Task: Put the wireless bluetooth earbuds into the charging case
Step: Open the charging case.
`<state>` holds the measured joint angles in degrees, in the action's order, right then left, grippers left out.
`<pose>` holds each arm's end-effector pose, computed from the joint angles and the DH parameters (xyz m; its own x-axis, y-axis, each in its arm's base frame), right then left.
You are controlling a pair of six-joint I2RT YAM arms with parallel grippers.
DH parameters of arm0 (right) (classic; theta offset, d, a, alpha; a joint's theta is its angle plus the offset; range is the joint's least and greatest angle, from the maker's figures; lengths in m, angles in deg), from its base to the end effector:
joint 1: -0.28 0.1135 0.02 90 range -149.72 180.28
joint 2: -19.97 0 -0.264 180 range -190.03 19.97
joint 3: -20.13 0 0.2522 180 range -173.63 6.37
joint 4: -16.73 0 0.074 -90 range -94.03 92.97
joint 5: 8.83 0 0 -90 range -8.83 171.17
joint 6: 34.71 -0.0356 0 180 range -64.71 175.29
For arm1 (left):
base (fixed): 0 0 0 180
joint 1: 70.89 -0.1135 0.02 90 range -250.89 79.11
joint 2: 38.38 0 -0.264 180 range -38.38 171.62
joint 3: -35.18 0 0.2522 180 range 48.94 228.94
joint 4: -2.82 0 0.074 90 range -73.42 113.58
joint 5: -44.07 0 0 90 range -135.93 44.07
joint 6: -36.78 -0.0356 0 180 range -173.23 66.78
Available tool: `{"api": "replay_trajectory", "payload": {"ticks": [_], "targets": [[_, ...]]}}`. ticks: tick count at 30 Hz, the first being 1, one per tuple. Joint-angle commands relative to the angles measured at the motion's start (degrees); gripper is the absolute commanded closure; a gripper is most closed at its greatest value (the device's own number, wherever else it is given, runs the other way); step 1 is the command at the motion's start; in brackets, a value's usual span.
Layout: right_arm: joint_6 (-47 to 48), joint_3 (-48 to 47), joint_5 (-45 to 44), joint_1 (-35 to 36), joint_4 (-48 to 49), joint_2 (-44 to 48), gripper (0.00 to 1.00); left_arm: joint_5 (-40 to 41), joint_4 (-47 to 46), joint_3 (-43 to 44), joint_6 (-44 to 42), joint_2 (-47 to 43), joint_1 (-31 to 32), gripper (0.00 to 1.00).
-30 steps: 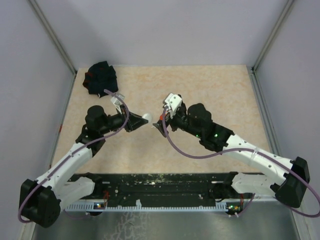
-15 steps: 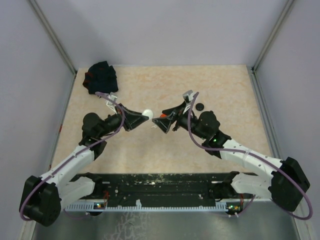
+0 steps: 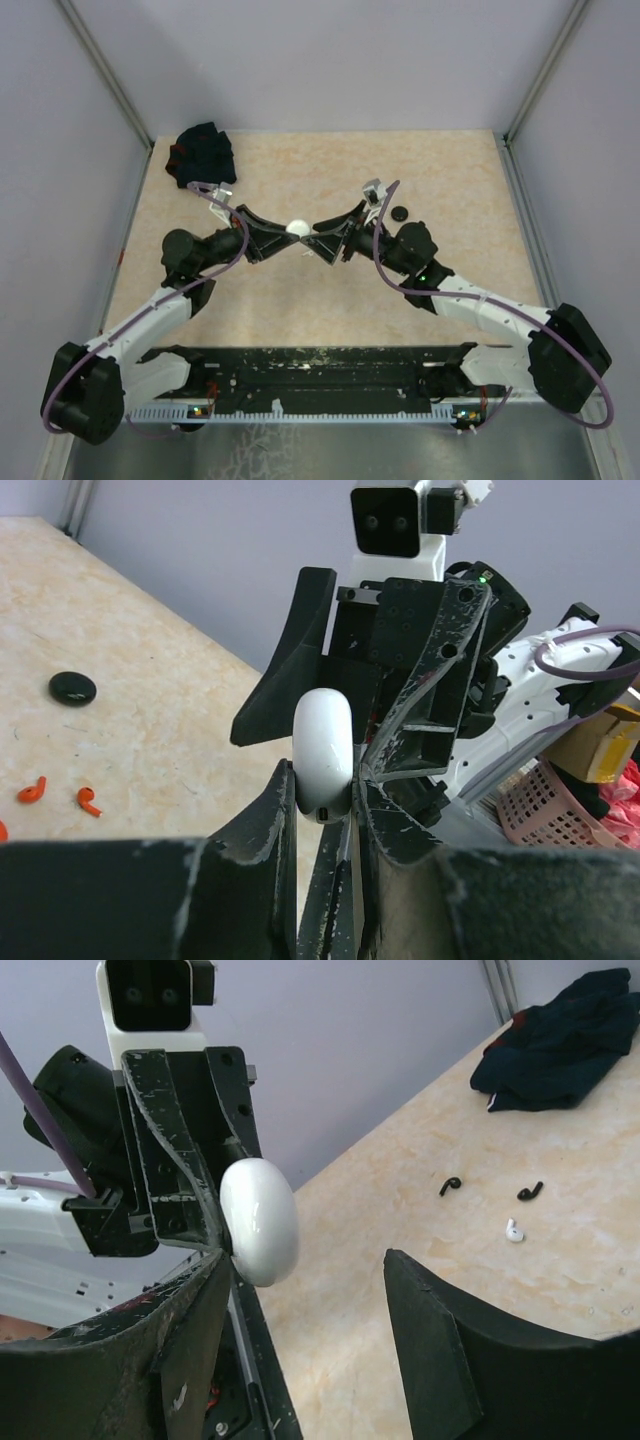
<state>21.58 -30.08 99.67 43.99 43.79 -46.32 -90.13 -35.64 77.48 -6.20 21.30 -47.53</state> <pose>0.1816 0.1892 0.3059 -0.3741 0.3705 -0.8502 -0.8088 0.3181 0.4946 0.1924 -0.1101 0.3019 -0.4198 -0.3900 -0.8196 0.8425 0.1685 -0.5117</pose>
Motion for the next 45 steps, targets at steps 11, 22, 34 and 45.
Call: {"api": "replay_trajectory", "payload": {"ticks": [11,22,34,45], "targets": [[0.1,-2.0,-0.5,-1.6,4.8,0.9,0.43,-5.4,-6.7,0.3,1.2,0.1,-0.2,1.0],[-0.1,-3.5,-1.5,-2.0,0.0,2.2,0.46,-7.1,-6.9,0.1,-0.8,-0.8,-0.2,1.0],[2.3,-5.1,-3.1,-2.0,-7.0,2.6,0.48,-7.6,-9.6,-0.5,0.3,-1.0,-0.2,1.0],[2.9,-6.6,-1.0,-2.0,-8.9,2.6,0.48,-7.6,-9.6,-0.7,0.1,-1.0,-0.2,1.0]]}}
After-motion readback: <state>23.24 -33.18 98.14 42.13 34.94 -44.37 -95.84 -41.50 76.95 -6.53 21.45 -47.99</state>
